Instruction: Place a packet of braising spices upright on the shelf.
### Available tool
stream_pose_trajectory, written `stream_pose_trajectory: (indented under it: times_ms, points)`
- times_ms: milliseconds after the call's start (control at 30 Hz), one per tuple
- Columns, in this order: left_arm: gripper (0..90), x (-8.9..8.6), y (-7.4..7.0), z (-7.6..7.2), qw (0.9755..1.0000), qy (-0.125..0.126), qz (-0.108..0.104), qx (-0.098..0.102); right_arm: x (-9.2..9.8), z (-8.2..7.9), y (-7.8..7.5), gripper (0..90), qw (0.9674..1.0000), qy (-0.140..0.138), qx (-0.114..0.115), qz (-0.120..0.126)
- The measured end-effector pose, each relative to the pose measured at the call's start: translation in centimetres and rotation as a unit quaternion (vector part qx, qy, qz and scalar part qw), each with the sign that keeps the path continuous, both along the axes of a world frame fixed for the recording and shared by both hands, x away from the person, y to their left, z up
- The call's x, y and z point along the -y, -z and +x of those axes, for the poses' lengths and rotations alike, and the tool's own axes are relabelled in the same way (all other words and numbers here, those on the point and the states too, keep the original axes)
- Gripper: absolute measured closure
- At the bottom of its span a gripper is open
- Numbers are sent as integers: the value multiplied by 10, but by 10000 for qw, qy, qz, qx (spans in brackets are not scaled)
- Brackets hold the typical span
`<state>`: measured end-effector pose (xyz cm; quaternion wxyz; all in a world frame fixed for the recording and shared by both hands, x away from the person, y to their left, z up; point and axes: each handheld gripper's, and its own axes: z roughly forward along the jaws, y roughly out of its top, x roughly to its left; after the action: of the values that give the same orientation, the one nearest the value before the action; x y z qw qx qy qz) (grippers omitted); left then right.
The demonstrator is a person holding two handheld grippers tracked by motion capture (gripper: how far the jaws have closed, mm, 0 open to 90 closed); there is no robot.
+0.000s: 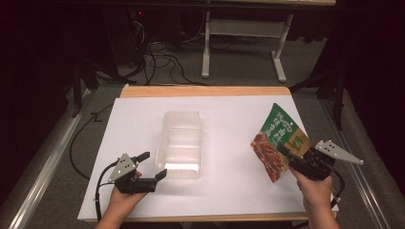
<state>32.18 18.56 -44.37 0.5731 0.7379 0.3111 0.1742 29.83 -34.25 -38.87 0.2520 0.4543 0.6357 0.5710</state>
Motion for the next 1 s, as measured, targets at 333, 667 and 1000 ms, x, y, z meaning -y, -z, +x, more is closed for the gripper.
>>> stream_pose_trajectory:
  times_ms: [333,667,1000]
  points:
    - [104,-1,-1,0,10000,18,-12,16,2,-3,22,475,9999,19,-28,149]
    - [106,-1,-1,-1,10000,-13,-15,19,7,-8,26,682,9995,311,-44,83]
    - [107,-1,-1,-1,10000,30,21,21,10,-12,26,850,9986,466,-157,167]
